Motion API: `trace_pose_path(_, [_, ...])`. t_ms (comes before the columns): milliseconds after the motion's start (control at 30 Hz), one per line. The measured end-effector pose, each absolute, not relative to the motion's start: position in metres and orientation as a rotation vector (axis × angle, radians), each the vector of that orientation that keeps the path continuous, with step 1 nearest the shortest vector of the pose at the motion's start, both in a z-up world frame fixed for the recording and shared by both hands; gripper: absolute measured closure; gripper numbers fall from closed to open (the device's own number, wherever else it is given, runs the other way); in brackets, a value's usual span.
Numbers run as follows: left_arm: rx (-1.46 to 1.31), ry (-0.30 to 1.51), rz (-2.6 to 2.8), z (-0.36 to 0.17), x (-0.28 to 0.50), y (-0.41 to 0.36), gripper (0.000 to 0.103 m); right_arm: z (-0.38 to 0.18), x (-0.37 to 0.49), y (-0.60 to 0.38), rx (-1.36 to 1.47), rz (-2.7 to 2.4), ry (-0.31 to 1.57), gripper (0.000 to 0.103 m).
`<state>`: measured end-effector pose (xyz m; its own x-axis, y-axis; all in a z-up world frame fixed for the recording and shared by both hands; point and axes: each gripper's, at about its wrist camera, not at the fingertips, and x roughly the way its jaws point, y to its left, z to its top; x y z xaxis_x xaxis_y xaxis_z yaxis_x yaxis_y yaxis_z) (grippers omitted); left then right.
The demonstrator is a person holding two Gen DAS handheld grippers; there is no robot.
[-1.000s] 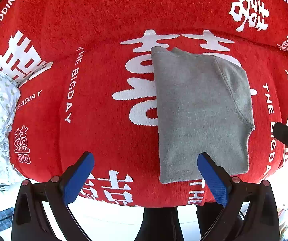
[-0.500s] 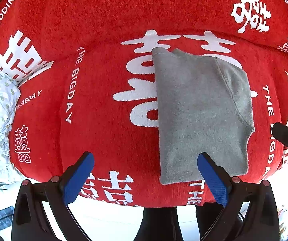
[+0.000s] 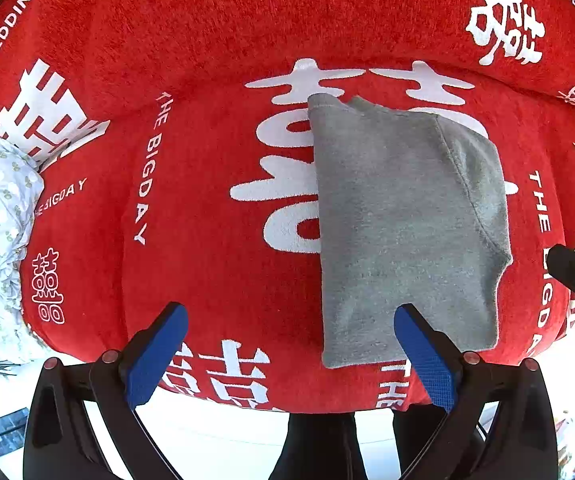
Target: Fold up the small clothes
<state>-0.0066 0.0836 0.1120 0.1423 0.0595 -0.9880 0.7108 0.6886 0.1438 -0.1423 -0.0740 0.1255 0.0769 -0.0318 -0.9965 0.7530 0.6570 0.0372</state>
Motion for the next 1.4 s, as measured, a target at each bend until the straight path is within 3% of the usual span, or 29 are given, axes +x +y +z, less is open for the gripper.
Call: trace_pose_path(1400, [0.714, 1.351, -0.534, 0.1100, -0.0056, 0.0781, 0.000, 0.1198, -0.1377, -0.0710, 0.657, -0.649, 1.395, 0.000])
